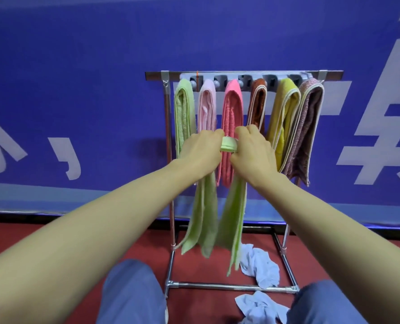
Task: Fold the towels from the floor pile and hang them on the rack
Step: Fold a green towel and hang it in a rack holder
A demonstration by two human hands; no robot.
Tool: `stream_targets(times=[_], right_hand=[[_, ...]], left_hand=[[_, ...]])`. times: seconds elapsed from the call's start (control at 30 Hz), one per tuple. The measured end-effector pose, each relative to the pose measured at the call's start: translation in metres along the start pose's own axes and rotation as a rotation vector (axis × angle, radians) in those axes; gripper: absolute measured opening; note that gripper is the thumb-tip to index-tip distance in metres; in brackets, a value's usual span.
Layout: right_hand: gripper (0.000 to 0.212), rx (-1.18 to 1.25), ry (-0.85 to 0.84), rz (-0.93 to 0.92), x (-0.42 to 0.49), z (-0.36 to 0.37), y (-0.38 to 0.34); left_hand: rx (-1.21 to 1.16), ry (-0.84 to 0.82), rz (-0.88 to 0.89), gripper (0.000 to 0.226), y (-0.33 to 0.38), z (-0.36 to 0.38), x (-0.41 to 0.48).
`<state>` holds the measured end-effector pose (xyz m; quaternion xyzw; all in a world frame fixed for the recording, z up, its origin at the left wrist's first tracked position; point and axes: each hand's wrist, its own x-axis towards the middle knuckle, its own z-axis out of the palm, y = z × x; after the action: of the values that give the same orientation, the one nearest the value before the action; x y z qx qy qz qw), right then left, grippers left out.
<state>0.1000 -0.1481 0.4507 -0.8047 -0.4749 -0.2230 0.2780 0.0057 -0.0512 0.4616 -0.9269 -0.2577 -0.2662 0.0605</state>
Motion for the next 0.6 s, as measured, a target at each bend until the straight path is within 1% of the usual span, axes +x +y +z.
stream_targets(times=[0.13, 0.23, 0.4, 0.47, 0.6], right_hand=[[0.025, -0.004, -0.037, -0.044, 0.029, 0.001, -0.006], [0.03, 0.032, -0.037, -0.108, 0.063, 0.002, -0.019], [0.033, 0.069, -0.009, -0.218, 0.126, 0.004, -0.051], [0.033, 0.071, -0.006, -0.229, 0.149, 0.011, -0.06], [0.03, 0.136, -0.002, -0.213, 0.186, 0.031, -0.074]], left_hand=[[0.141, 0.038, 0.048, 0.035, -0.015, -0.019, 0.015], [0.223, 0.057, 0.015, 0.036, -0.037, -0.033, 0.036], [0.206, 0.098, -0.075, 0.039, -0.086, -0.053, 0.076], [0.19, 0.1, -0.095, 0.039, -0.108, -0.055, 0.092], [0.132, 0.051, -0.105, 0.032, -0.143, -0.052, 0.124]])
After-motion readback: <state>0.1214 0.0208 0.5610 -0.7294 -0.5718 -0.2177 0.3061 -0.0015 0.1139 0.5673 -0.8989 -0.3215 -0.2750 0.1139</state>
